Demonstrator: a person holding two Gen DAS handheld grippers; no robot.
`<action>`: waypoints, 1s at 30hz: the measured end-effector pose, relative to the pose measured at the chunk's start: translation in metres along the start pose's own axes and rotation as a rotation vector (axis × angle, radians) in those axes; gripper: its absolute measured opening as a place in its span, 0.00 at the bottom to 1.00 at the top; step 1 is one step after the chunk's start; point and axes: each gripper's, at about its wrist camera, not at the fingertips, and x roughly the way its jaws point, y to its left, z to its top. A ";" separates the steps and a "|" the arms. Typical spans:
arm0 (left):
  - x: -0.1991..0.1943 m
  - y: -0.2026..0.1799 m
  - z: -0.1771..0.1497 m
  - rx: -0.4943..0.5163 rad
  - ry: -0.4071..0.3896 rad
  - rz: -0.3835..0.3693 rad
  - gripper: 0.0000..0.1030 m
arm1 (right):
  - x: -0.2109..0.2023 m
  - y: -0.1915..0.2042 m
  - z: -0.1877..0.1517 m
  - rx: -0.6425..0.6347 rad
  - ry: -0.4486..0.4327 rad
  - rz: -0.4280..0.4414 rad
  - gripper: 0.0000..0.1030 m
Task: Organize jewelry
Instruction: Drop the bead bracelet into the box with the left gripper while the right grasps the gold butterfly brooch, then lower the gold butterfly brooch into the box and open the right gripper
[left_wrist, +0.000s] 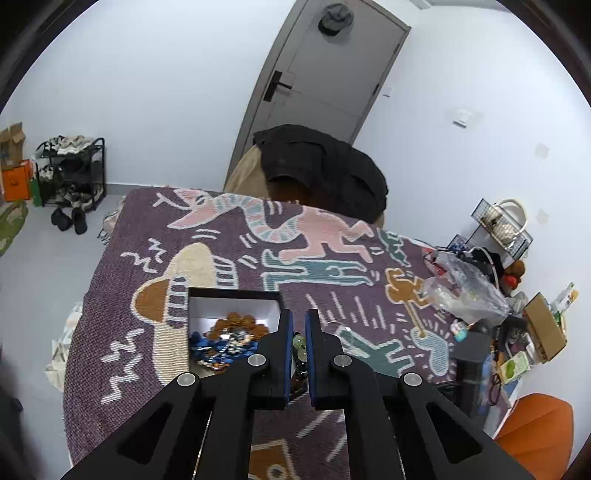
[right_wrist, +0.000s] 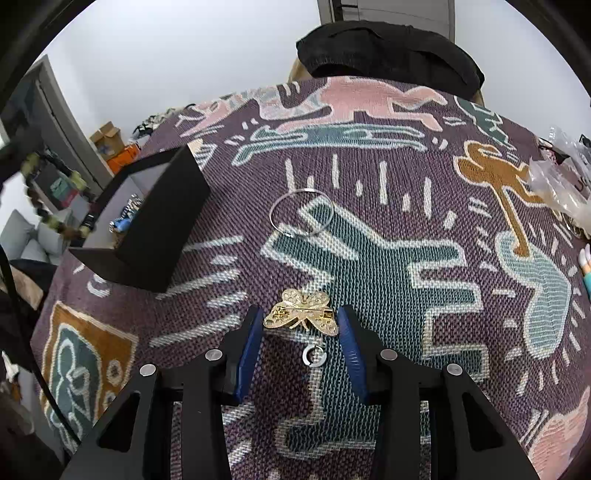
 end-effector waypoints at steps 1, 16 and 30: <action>0.002 0.002 -0.001 -0.005 0.004 0.003 0.06 | -0.003 0.000 0.001 -0.001 -0.008 0.006 0.41; -0.007 0.044 -0.009 -0.110 -0.013 0.032 0.72 | -0.043 0.034 0.048 -0.022 -0.113 0.126 0.41; -0.025 0.086 -0.016 -0.167 -0.045 0.077 0.72 | -0.033 0.099 0.086 -0.116 -0.112 0.195 0.41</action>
